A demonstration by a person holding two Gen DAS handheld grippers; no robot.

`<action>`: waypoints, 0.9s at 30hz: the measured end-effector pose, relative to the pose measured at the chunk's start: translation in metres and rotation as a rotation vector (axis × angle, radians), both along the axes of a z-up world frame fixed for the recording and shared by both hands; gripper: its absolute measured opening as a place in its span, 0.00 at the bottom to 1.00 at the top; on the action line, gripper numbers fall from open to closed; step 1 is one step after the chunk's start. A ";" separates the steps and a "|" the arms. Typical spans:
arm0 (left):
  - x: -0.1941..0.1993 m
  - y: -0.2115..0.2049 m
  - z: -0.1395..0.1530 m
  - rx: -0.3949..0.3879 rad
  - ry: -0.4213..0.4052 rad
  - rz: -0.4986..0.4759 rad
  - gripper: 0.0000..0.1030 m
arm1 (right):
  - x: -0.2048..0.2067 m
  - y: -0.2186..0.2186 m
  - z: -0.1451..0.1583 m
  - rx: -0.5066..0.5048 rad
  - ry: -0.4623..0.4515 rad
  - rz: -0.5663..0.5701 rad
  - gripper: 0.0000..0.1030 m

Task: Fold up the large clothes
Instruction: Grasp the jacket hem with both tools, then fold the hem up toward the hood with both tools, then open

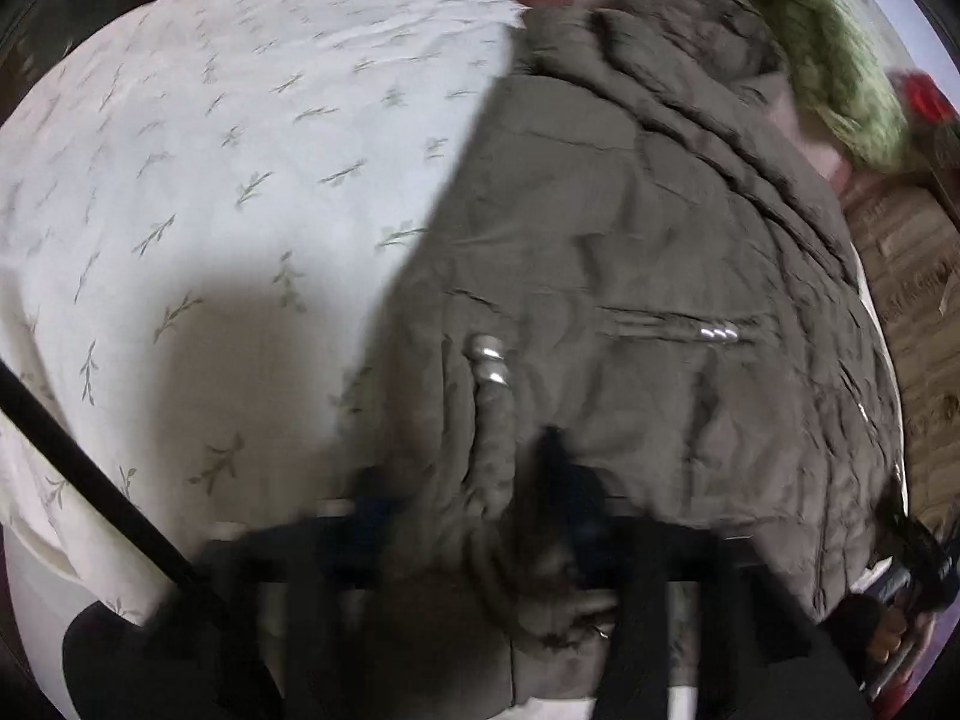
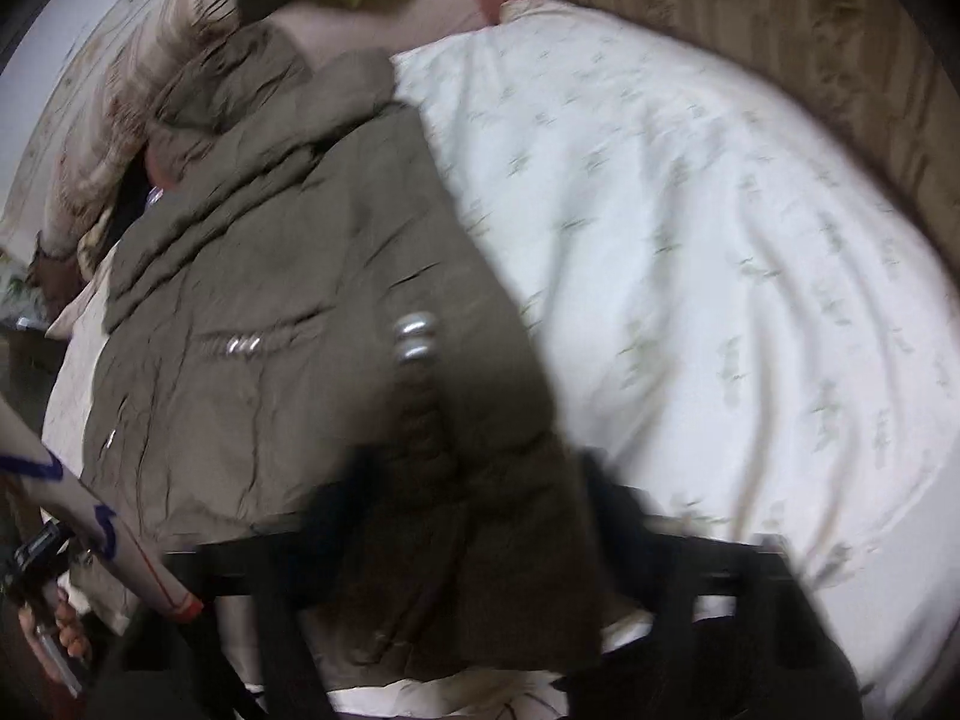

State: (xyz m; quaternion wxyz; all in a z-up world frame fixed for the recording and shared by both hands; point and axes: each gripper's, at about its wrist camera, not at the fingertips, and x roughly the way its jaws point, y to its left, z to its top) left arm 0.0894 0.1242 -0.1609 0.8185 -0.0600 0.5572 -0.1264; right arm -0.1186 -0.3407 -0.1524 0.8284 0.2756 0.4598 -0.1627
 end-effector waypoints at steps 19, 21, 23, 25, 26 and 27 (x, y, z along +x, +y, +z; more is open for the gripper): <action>-0.060 0.008 0.031 0.118 -0.144 0.028 0.31 | -0.052 0.010 0.007 0.001 -0.053 -0.029 0.42; -0.068 0.009 0.042 0.132 -0.178 0.030 0.31 | -0.057 0.012 0.013 -0.022 -0.058 -0.038 0.51; -0.079 0.012 0.055 0.164 -0.229 0.047 0.31 | -0.066 0.015 0.022 -0.060 -0.058 -0.048 0.56; -0.088 0.017 0.067 0.176 -0.269 0.058 0.33 | -0.076 0.017 0.031 -0.081 -0.071 -0.061 0.59; -0.092 0.019 0.072 0.169 -0.282 0.064 0.37 | -0.082 0.018 0.037 -0.086 -0.082 -0.066 0.59; -0.095 0.022 0.077 0.162 -0.296 0.068 0.39 | -0.087 0.019 0.043 -0.093 -0.092 -0.075 0.59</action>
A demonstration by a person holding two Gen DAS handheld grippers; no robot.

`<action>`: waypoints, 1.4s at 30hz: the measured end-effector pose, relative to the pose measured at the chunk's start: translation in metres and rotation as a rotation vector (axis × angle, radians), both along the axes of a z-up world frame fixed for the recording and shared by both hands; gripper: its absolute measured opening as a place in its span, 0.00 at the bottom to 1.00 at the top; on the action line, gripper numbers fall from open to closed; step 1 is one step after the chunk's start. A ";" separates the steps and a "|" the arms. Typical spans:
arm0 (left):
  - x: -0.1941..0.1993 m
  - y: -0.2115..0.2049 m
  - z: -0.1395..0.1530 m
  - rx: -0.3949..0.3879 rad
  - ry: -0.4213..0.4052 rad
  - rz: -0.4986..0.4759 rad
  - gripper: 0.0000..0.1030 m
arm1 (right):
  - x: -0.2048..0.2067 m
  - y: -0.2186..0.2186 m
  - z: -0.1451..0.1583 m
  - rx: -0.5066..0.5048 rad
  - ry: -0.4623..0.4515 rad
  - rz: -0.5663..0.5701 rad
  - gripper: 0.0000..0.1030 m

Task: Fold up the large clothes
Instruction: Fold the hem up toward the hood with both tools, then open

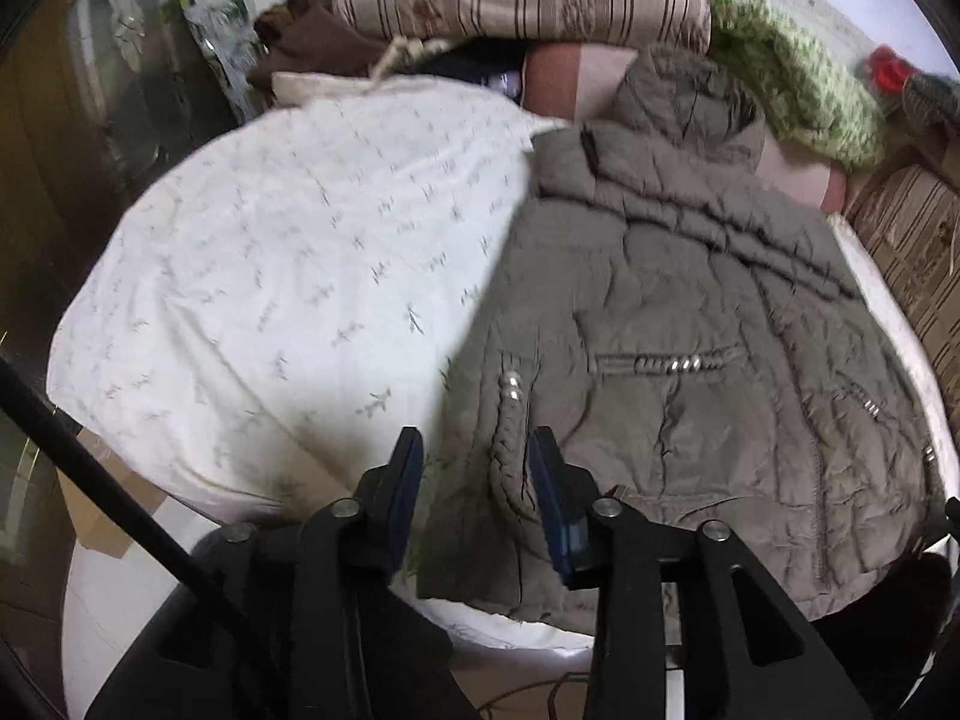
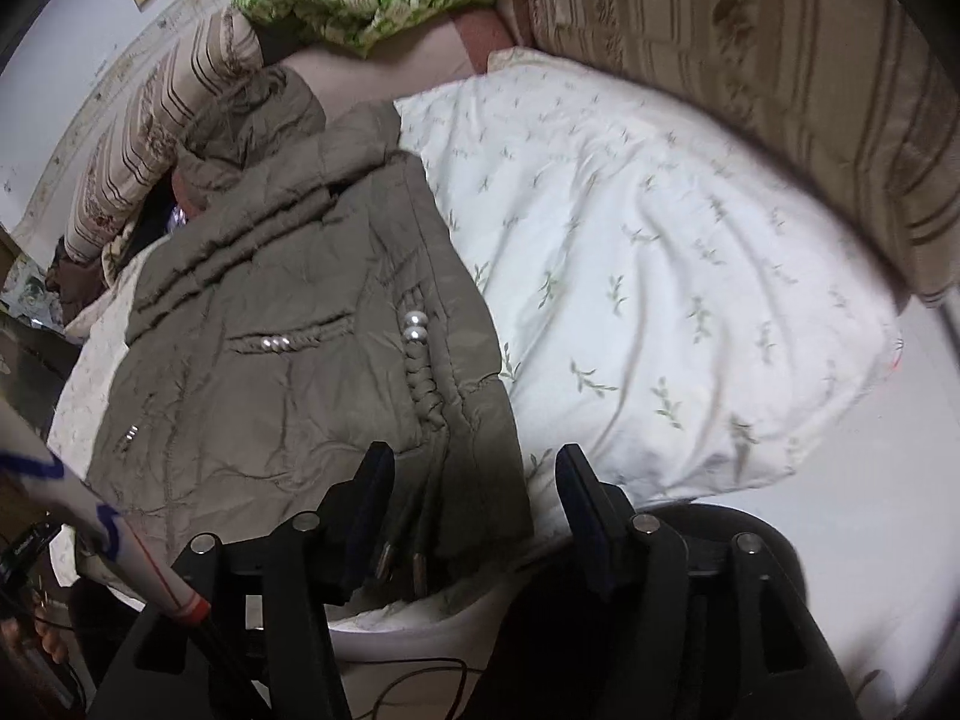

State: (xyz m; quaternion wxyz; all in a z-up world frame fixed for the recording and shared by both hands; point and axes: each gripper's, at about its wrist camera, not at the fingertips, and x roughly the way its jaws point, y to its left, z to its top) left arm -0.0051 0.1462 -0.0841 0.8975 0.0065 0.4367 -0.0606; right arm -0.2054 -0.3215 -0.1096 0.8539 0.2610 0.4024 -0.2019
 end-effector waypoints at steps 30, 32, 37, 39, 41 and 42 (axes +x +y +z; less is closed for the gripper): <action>0.011 -0.044 0.023 0.017 -0.036 -0.068 0.55 | 0.038 0.030 0.013 -0.053 -0.050 0.041 0.63; 0.010 -0.056 0.028 0.018 -0.049 -0.088 0.55 | 0.041 0.034 0.013 -0.045 -0.054 0.048 0.65; 0.006 -0.085 0.036 0.026 -0.060 -0.136 0.55 | 0.062 0.033 -0.022 0.041 0.005 0.068 0.69; 0.002 -0.092 0.041 0.022 -0.066 -0.148 0.55 | 0.070 0.032 -0.040 0.036 0.050 0.069 0.69; -0.003 -0.096 0.049 0.008 -0.079 -0.163 0.55 | 0.070 0.035 -0.039 0.011 0.060 0.075 0.69; -0.006 -0.098 0.054 0.005 -0.089 -0.170 0.55 | 0.069 0.037 -0.032 0.006 0.056 0.072 0.69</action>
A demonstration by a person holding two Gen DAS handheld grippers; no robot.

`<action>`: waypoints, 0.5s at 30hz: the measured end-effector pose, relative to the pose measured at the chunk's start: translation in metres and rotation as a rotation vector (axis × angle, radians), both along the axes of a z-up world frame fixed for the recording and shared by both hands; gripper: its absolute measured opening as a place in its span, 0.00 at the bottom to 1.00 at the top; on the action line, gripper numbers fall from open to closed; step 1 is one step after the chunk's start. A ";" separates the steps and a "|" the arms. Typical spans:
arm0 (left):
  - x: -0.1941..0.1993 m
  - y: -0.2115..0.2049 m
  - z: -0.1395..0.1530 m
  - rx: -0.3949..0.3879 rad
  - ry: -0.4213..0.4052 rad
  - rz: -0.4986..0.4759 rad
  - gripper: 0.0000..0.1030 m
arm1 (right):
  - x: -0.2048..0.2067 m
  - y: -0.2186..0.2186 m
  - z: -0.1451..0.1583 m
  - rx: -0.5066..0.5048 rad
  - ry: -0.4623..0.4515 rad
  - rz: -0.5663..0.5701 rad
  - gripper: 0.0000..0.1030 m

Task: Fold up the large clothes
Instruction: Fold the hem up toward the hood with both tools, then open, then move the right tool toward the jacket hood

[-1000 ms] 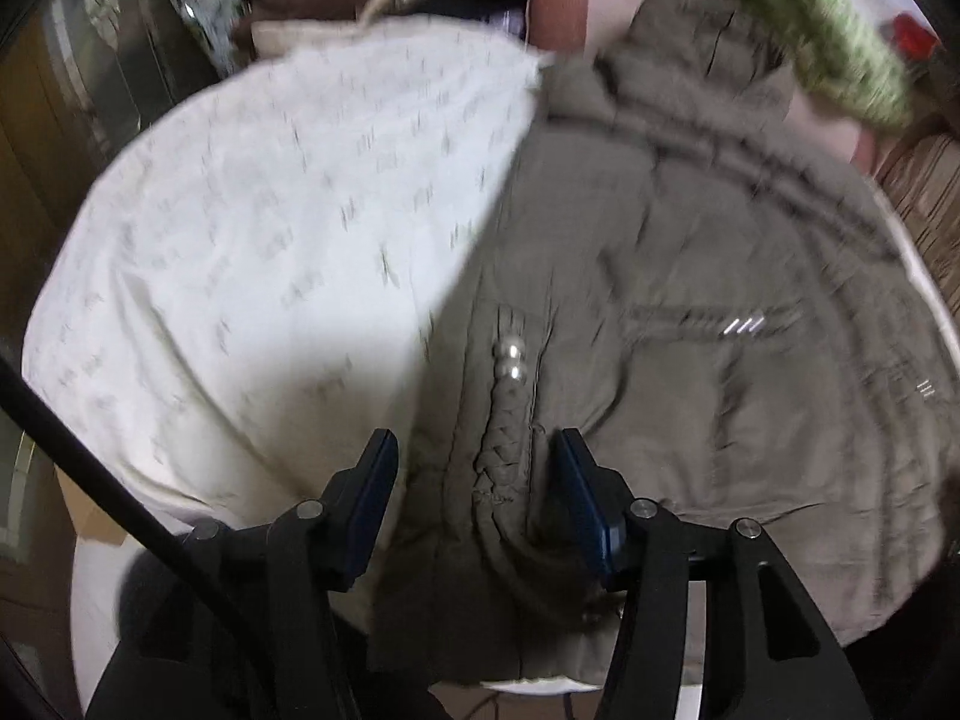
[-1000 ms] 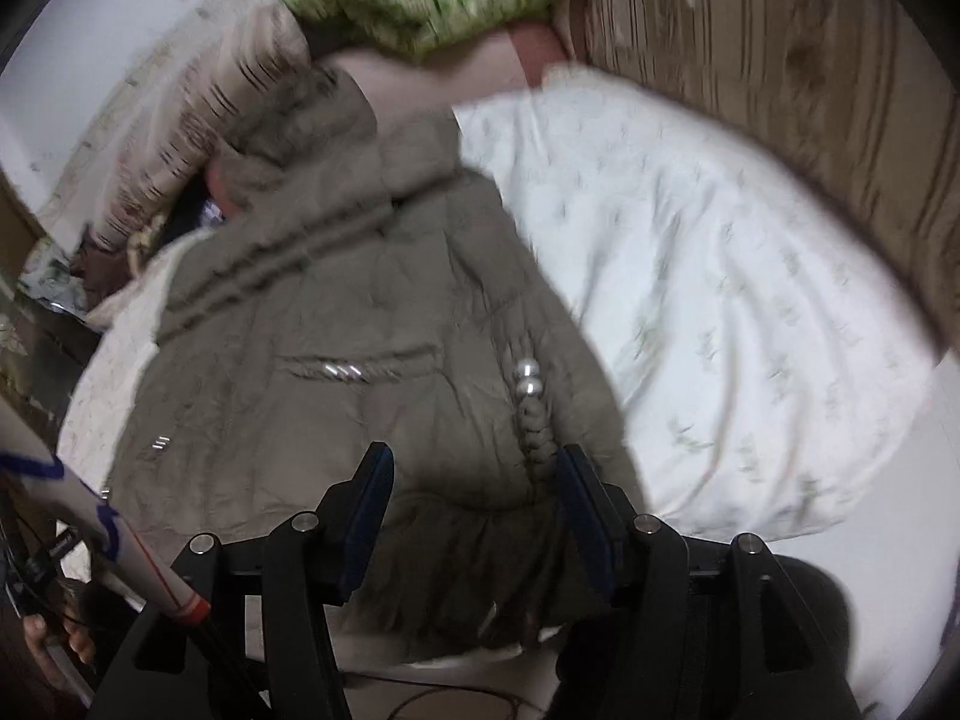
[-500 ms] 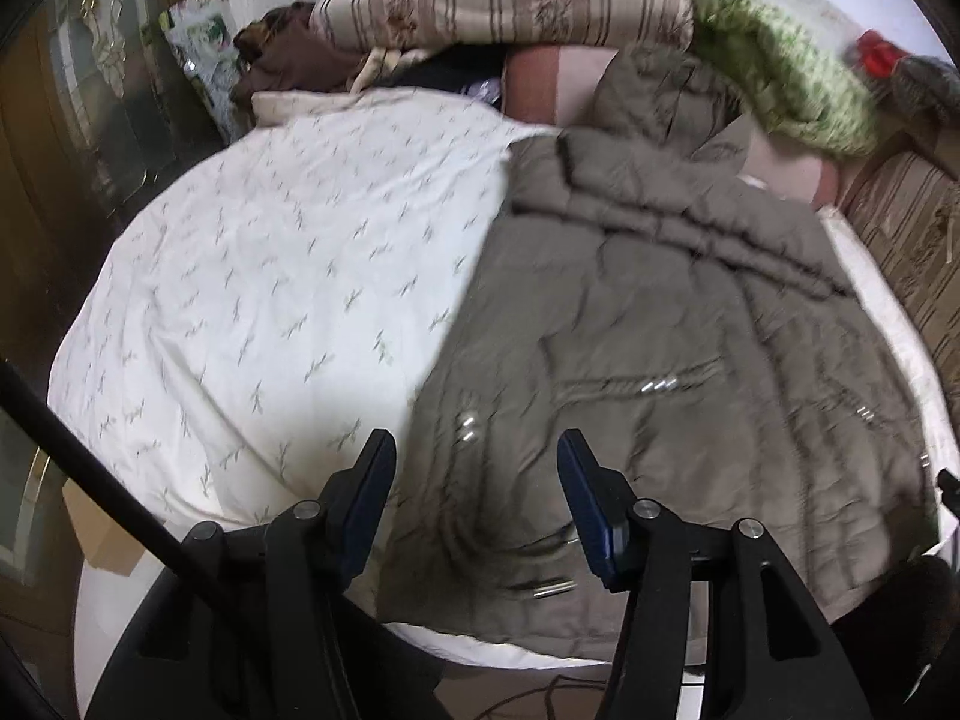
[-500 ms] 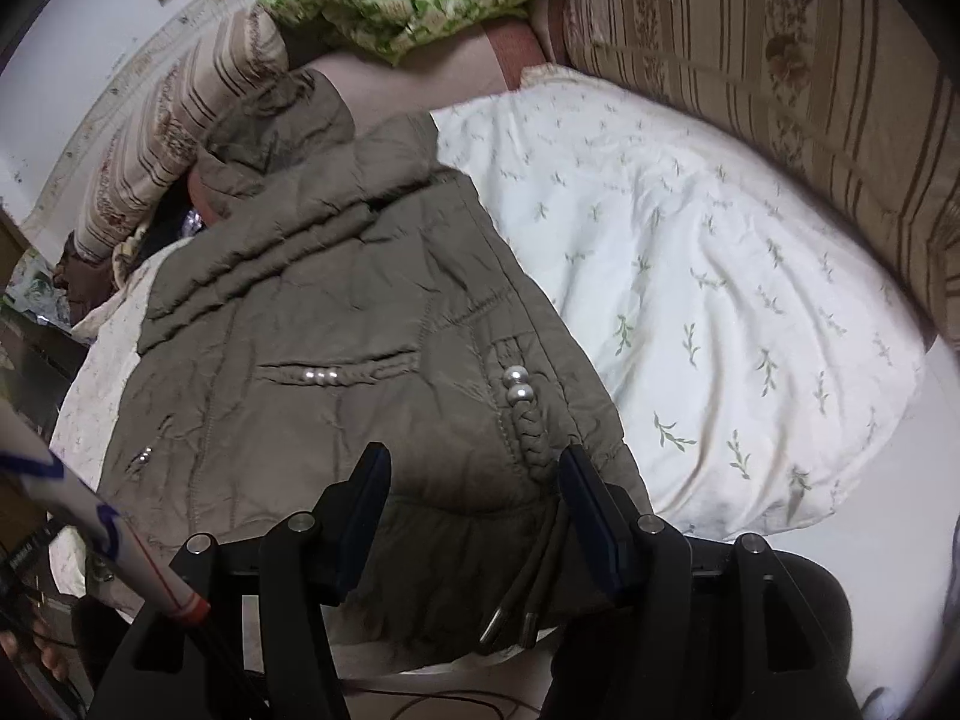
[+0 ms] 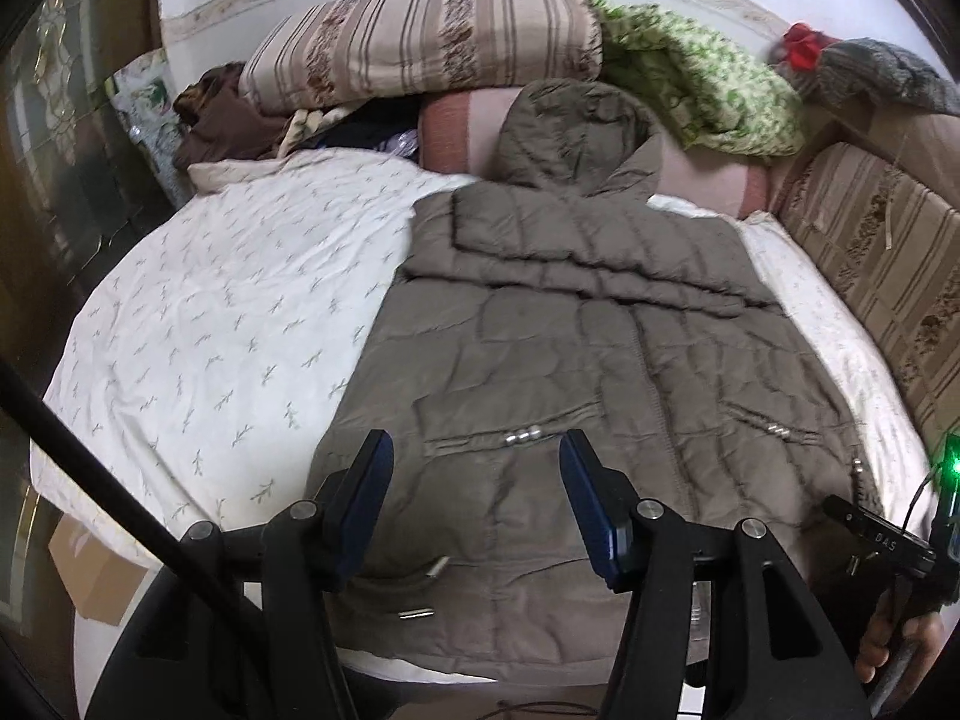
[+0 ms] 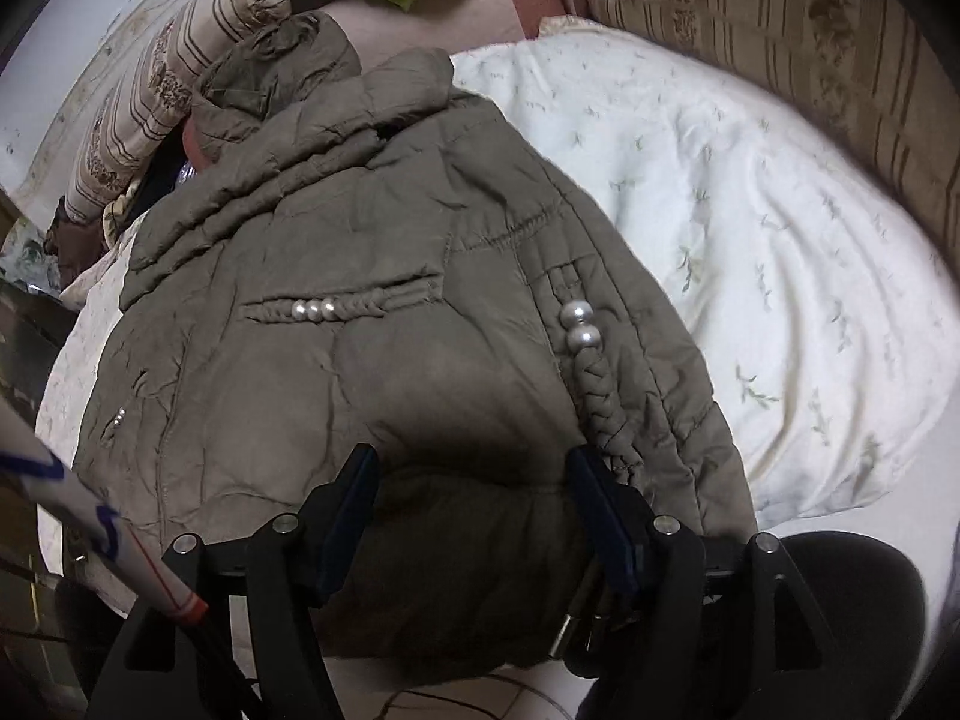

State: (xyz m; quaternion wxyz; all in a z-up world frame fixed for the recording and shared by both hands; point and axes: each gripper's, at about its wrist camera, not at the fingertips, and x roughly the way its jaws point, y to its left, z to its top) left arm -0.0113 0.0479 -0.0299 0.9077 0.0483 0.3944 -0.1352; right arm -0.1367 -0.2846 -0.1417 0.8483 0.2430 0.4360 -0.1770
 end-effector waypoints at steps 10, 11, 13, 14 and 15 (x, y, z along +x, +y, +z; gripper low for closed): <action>-0.010 -0.007 0.060 -0.075 -0.126 -0.049 0.61 | -0.023 0.012 0.115 0.001 -0.213 0.022 0.72; -0.010 -0.009 0.063 -0.073 -0.137 -0.055 0.62 | -0.022 0.015 0.127 0.004 -0.229 0.028 0.72; -0.007 -0.015 0.066 -0.055 -0.157 -0.070 0.63 | -0.016 0.022 0.150 -0.004 -0.256 0.048 0.73; -0.003 -0.018 0.066 -0.052 -0.159 -0.076 0.63 | -0.011 0.027 0.162 -0.018 -0.260 0.060 0.74; 0.000 -0.019 0.067 -0.056 -0.162 -0.081 0.63 | -0.004 0.032 0.173 -0.030 -0.257 0.072 0.74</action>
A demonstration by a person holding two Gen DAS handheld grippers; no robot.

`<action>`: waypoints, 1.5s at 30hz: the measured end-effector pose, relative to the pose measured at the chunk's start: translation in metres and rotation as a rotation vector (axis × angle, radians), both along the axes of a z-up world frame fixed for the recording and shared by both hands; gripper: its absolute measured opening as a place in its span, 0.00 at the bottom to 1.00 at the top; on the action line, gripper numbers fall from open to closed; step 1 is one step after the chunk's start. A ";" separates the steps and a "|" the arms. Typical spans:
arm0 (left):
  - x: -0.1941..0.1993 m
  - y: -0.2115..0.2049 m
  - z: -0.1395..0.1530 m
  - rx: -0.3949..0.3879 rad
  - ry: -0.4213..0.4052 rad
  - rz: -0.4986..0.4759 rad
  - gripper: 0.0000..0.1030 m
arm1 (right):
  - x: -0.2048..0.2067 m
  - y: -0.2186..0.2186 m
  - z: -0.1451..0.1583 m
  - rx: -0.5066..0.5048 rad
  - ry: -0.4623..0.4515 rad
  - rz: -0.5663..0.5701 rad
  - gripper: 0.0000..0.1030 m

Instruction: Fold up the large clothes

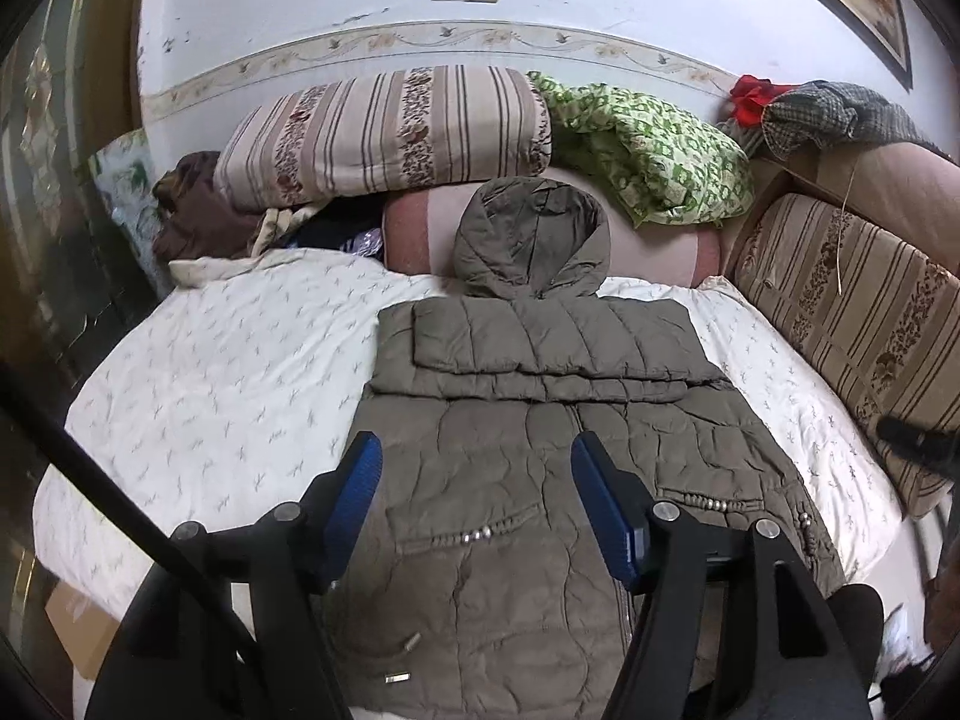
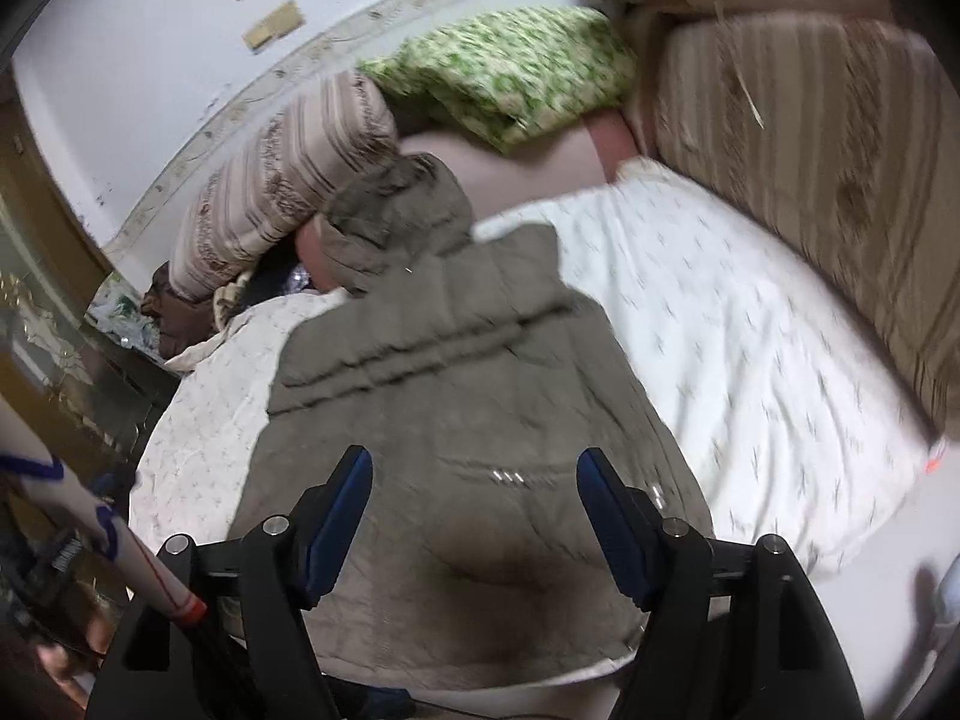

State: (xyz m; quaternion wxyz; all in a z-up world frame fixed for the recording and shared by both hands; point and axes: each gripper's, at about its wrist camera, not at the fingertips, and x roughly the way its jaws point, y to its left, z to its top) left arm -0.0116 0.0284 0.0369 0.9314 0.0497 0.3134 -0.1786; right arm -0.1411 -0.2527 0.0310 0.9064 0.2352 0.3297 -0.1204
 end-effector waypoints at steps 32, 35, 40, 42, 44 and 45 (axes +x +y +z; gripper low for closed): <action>0.228 0.060 -0.158 -0.028 0.254 0.236 0.64 | 0.494 0.016 0.026 -0.081 0.164 -0.031 0.85; 0.237 0.061 -0.168 -0.038 0.309 0.222 0.64 | 0.547 0.019 0.028 -0.075 0.133 -0.053 0.88; 0.250 0.067 -0.180 -0.056 0.361 0.237 0.64 | 0.616 0.023 0.006 -0.044 0.136 -0.081 0.91; 0.253 0.069 -0.184 -0.058 0.377 0.241 0.64 | 0.637 0.024 -0.010 -0.035 0.154 -0.089 0.91; 0.255 0.070 -0.186 -0.055 0.383 0.251 0.64 | 0.648 0.023 -0.023 -0.024 0.164 -0.096 0.91; 0.255 0.070 -0.187 -0.052 0.384 0.254 0.64 | 0.652 0.023 -0.030 -0.036 0.178 -0.107 0.87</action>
